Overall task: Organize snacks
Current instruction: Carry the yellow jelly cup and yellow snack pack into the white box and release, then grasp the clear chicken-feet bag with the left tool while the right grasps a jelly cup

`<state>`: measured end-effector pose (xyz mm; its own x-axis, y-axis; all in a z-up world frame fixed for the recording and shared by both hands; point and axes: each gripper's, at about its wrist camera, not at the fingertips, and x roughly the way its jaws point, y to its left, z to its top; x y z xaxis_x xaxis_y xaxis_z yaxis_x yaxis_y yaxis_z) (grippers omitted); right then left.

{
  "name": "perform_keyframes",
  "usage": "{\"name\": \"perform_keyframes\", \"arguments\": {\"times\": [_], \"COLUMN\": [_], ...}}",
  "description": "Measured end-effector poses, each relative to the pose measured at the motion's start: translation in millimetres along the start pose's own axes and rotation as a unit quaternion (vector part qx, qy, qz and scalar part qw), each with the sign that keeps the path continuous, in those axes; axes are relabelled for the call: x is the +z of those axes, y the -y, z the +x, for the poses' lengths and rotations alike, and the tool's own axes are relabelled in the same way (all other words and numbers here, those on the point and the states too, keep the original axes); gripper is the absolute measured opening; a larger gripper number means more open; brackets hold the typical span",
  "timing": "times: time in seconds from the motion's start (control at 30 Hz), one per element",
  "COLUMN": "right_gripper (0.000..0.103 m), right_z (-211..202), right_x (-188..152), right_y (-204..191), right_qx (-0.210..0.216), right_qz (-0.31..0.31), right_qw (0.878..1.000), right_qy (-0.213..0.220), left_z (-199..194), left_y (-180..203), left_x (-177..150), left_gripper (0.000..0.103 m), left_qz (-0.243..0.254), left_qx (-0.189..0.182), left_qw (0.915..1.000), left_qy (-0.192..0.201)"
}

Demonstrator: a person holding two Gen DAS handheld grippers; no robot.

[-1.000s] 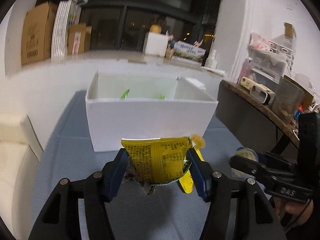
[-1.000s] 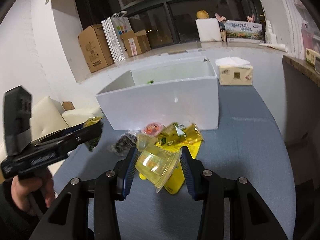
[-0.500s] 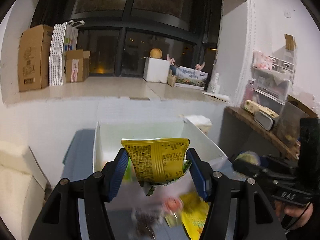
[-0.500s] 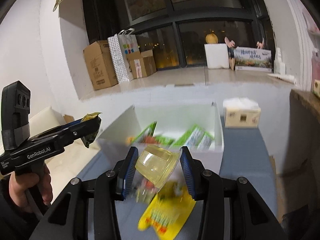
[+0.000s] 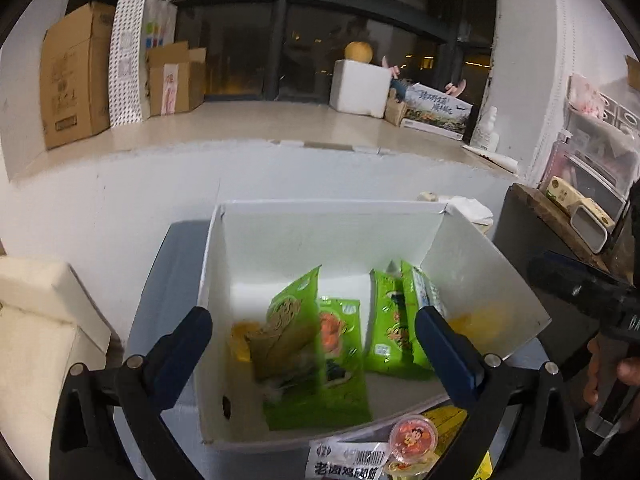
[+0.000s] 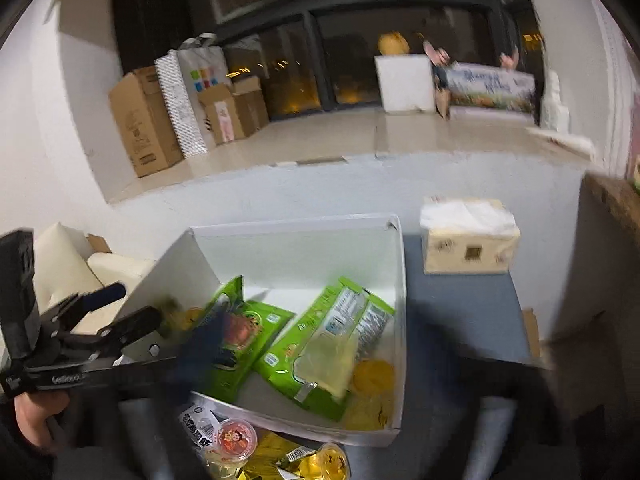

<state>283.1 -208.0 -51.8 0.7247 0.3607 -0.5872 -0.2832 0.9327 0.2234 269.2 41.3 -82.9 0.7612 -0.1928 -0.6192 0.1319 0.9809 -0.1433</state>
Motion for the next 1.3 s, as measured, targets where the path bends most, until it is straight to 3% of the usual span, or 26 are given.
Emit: {"name": "perform_keyframes", "arguments": {"times": [0.2,0.37,0.57,0.73,0.97,1.3], "right_gripper": [0.103,0.103,0.103,0.103,0.103,0.103], "right_z": [-19.5,-55.2,-95.3,-96.3,-98.4,-110.0], "right_x": [-10.7,-29.6,-73.2,-125.8,-177.9,-182.4], "right_y": [10.5,6.1,-4.9,-10.1,-9.8,-10.1], "right_qx": [0.008,0.017,0.034,0.045,0.072,0.063], "right_qz": [0.033,0.019,0.001,0.006,0.057,0.054], "right_qw": [0.999,0.999,0.999,0.999,0.995,0.996], "right_qy": [0.007,0.027,0.03,-0.004,-0.029,-0.021], "left_z": [-18.2,-44.0,-85.8,-105.0,-78.3,-8.5], "left_y": [-2.1,2.0,15.9,29.7,30.2,21.4], "left_x": [-9.3,-25.1,-69.5,-119.4,-149.3,-144.0], "left_gripper": [0.103,0.103,0.103,0.103,0.103,0.103], "left_qz": [-0.008,-0.008,0.004,0.01,0.034,0.056], "left_qx": [-0.007,-0.013,-0.016,-0.02,0.001,0.023], "left_qw": [0.9999,0.9999,0.9998,0.9996,0.9974,0.9929], "left_qy": [0.002,0.005,0.006,-0.015,-0.063,-0.102]}}
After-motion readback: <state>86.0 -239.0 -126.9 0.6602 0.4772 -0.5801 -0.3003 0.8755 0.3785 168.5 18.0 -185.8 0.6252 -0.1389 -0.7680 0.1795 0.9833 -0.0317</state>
